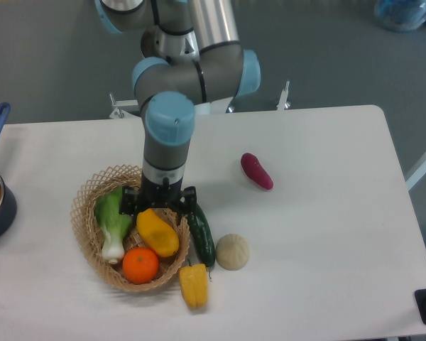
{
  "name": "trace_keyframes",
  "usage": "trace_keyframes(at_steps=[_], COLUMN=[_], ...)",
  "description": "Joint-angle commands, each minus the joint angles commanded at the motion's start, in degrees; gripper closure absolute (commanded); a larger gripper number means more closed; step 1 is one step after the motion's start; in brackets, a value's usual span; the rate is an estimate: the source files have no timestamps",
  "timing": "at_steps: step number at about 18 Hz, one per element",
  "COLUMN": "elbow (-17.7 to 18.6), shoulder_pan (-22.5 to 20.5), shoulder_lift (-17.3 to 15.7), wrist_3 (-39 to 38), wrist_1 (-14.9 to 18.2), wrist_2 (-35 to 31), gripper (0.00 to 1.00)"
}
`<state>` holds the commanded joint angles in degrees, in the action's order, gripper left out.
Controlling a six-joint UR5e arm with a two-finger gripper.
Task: Pick up the mango from the basket
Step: 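Lower the gripper onto the yellow mango inside the basket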
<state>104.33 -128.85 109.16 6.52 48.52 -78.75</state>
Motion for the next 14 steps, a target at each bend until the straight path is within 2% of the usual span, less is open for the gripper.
trace_keyframes(at_steps=[4,14], elbow=[-0.1,-0.3], shoulder_pan=[1.7,2.8], shoulder_lift=[2.4,4.5], wrist_3=[-2.2,-4.1], wrist_1=[-0.1,-1.3], wrist_2=[-5.6,-6.1], gripper=[0.00,0.00])
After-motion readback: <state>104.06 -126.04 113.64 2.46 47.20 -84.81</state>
